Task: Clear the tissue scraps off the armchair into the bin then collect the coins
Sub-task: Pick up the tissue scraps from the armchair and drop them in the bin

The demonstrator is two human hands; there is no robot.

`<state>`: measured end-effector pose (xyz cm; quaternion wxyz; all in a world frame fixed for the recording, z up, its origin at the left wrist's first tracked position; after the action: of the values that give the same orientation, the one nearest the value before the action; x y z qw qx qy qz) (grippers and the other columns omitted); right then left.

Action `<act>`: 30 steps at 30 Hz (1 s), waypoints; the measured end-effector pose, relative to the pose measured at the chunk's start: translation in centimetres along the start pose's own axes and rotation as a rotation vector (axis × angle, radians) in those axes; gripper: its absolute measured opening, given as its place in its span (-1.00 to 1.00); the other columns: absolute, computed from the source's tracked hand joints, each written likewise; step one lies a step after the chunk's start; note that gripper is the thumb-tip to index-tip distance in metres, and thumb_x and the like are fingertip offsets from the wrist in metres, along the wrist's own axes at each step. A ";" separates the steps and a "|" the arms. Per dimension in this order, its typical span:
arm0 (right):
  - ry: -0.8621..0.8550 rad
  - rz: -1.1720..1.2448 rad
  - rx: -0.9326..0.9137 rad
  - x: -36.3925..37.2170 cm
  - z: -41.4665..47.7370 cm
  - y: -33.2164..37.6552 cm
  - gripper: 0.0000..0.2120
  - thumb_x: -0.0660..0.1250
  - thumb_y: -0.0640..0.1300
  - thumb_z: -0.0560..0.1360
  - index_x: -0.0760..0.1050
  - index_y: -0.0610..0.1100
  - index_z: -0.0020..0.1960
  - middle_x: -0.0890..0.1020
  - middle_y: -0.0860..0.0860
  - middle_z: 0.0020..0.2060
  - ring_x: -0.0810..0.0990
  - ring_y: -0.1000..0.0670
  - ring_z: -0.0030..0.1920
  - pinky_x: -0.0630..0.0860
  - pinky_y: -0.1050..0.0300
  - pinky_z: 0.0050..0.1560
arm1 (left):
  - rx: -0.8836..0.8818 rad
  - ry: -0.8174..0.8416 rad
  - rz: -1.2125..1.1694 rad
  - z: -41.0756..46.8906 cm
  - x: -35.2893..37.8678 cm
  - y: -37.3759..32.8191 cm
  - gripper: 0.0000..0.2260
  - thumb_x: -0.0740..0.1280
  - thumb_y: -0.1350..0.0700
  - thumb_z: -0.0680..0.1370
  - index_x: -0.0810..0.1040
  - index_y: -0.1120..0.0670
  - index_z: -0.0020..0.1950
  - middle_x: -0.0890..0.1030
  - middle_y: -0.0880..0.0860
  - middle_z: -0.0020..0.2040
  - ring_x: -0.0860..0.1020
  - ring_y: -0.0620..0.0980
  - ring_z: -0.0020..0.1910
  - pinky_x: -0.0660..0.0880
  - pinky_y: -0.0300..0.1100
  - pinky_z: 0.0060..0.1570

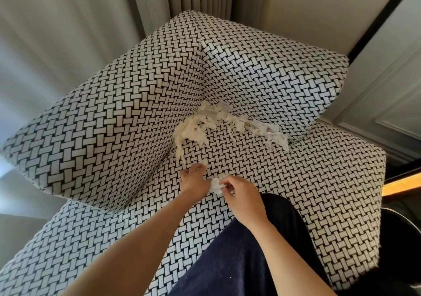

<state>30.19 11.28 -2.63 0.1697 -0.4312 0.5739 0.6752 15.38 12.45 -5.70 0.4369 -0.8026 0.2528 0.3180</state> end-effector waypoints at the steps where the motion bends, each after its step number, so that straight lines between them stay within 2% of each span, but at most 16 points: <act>1: -0.001 0.000 -0.001 0.0 0.0 0.0 -0.87 0.30 -0.14 0.53 0.55 -0.05 0.07 0.60 0.10 -0.07 0.54 0.14 -0.12 0.53 0.18 -0.08 | 0.019 -0.037 0.014 0.1 -0.2 0.4 -0.55 0.22 0.10 0.56 0.29 0.06 0.45 0.24 -0.07 0.46 0.07 0.08 0.44 0.12 -0.07 0.40; 4: -0.006 0.002 -0.008 -0.1 0.0 0.0 -0.87 0.30 -0.15 0.53 0.55 -0.06 0.07 0.61 0.09 -0.07 0.53 0.14 -0.12 0.53 0.20 -0.09 | 0.063 -0.170 0.061 0.8 -1.3 1.8 -0.61 0.24 0.12 0.55 0.40 0.10 0.39 0.33 0.01 0.43 0.09 0.06 0.48 -0.01 -0.05 0.47; 7: -0.003 0.005 -0.012 -0.1 0.0 0.0 -0.86 0.29 -0.15 0.54 0.56 -0.08 0.08 0.61 0.09 -0.04 0.53 0.15 -0.11 0.52 0.24 -0.08 | 0.007 -0.208 0.045 1.6 -2.8 2.4 -0.61 0.26 0.12 0.55 0.41 0.11 0.38 0.33 -0.01 0.43 0.04 0.09 0.50 -0.12 0.00 0.48; 8: -0.001 0.005 -0.012 -0.1 0.1 0.0 -0.86 0.29 -0.15 0.54 0.56 -0.08 0.08 0.61 0.09 -0.04 0.53 0.15 -0.10 0.52 0.25 -0.08 | -0.005 -0.203 0.017 1.9 -3.4 2.3 -0.61 0.26 0.12 0.55 0.41 0.12 0.38 0.32 0.00 0.43 0.06 0.08 0.49 -0.10 -0.01 0.48; 10: -0.001 0.006 -0.010 0.0 0.1 0.0 -0.86 0.27 -0.15 0.54 0.55 -0.07 0.08 0.61 0.10 -0.03 0.53 0.16 -0.10 0.52 0.25 -0.08 | -0.021 -0.158 -0.099 2.7 -4.3 1.7 -0.61 0.27 0.13 0.55 0.41 0.16 0.38 0.32 0.05 0.41 0.20 0.03 0.43 0.07 -0.11 0.45; 12: 0.000 0.007 -0.001 0.0 0.1 0.0 -0.85 0.26 -0.14 0.55 0.55 -0.06 0.09 0.61 0.10 -0.02 0.54 0.15 -0.09 0.54 0.20 -0.07 | -0.084 -0.062 -0.323 3.5 -4.9 1.0 -0.58 0.27 0.14 0.56 0.37 0.19 0.40 0.31 0.09 0.42 0.29 0.03 0.37 0.19 -0.23 0.31; 14: 0.001 0.005 0.010 0.1 0.1 -0.1 -0.84 0.26 -0.13 0.55 0.55 -0.05 0.10 0.61 0.10 -0.01 0.55 0.13 -0.08 0.55 0.16 -0.06 | -0.188 -0.012 -0.561 4.0 -5.3 0.6 -0.55 0.29 0.15 0.55 0.33 0.20 0.42 0.33 0.11 0.42 0.32 0.05 0.37 0.24 -0.22 0.27; 17: -0.002 -0.002 0.016 0.1 0.1 -0.1 -0.84 0.25 -0.12 0.55 0.55 -0.04 0.10 0.61 0.11 -0.01 0.55 0.14 -0.08 0.54 0.17 -0.05 | -0.258 -0.038 -0.745 4.0 -5.3 0.7 -0.56 0.31 0.16 0.54 0.35 0.19 0.41 0.36 0.11 0.41 0.34 0.05 0.36 0.26 -0.21 0.25; 19: -0.004 -0.008 0.011 0.1 0.2 -0.1 -0.84 0.25 -0.12 0.55 0.55 -0.04 0.10 0.62 0.11 -0.02 0.55 0.15 -0.09 0.54 0.19 -0.06 | -0.233 -0.096 -0.744 3.5 -5.3 1.1 -0.60 0.30 0.17 0.54 0.40 0.19 0.38 0.39 0.09 0.39 0.35 0.03 0.36 0.24 -0.24 0.22; 24: 0.011 -0.009 0.007 0.0 0.2 0.1 -0.84 0.26 -0.14 0.55 0.55 -0.06 0.10 0.62 0.10 -0.02 0.55 0.14 -0.08 0.55 0.19 -0.07 | -0.176 -0.231 -0.701 2.1 -5.5 2.0 -0.70 0.28 0.18 0.54 0.52 0.15 0.27 0.46 0.05 0.34 0.40 -0.01 0.32 0.27 -0.20 0.31; 28: 0.010 -0.007 0.006 -0.1 0.2 0.1 -0.84 0.26 -0.14 0.55 0.55 -0.05 0.11 0.61 0.10 -0.01 0.55 0.16 -0.09 0.53 0.25 -0.08 | -0.138 -0.271 -0.708 1.3 -6.3 1.9 -0.75 0.26 0.19 0.56 0.57 0.15 0.22 0.52 0.04 0.28 0.44 -0.06 0.26 0.27 -0.29 0.22; 30: 0.008 0.002 0.013 -0.1 0.2 0.1 -0.83 0.27 -0.13 0.55 0.55 -0.06 0.11 0.61 0.10 -0.01 0.55 0.16 -0.09 0.53 0.25 -0.08 | -0.117 -0.260 -0.710 0.7 -6.6 1.7 -0.77 0.27 0.18 0.56 0.59 0.14 0.18 0.55 0.02 0.23 0.45 -0.12 0.17 0.28 -0.31 0.17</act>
<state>30.07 11.44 -2.53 0.1698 -0.4323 0.5793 0.6698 9.58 13.07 -2.16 0.5016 -0.8168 -0.1169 0.2598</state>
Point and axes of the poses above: each hand's wrist, its own z-axis towards the middle knuckle, its own x-axis out of the palm, y = z × x, the point moved 1 cm from there along z, towards the middle knuckle
